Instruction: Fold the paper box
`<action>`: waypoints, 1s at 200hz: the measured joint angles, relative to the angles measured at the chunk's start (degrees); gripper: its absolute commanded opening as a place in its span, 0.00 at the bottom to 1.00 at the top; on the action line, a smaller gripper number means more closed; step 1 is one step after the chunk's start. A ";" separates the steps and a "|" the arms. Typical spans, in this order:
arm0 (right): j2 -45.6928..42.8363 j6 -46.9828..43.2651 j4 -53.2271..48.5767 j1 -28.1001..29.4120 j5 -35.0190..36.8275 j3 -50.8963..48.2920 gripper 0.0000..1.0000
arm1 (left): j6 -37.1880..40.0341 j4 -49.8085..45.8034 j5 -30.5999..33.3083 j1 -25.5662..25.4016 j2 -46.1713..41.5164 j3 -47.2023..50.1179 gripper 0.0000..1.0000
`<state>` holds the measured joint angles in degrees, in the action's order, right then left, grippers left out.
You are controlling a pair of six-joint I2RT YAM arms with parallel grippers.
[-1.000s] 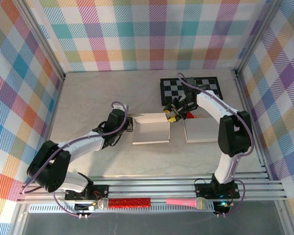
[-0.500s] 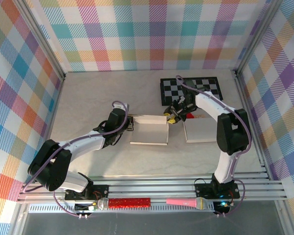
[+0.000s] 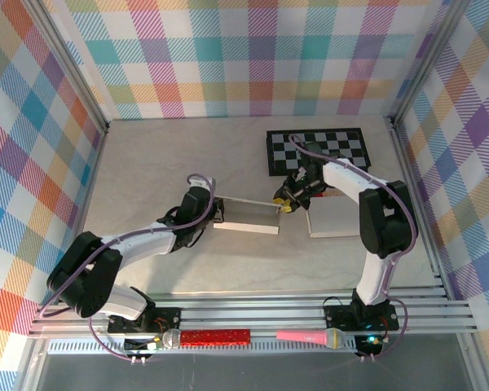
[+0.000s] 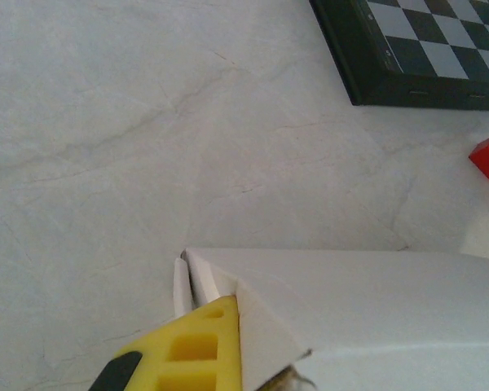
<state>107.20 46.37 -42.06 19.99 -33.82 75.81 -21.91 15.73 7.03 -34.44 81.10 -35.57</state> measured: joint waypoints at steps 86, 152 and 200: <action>-3.41 -2.29 0.55 5.79 7.10 -2.80 0.21 | -4.72 -5.46 -1.81 -1.75 -4.83 3.19 0.31; -5.25 -1.42 3.50 9.77 10.69 -6.56 0.21 | -8.87 -9.46 -2.99 -2.25 -9.92 7.63 0.39; -5.27 -0.50 3.76 10.10 11.89 -6.56 0.21 | -12.31 -14.40 -3.87 -2.36 -16.46 8.85 0.55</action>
<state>101.93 45.87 -38.30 30.09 -21.93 69.25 -34.22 1.32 3.16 -36.80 64.64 -26.72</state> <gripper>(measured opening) 0.207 0.551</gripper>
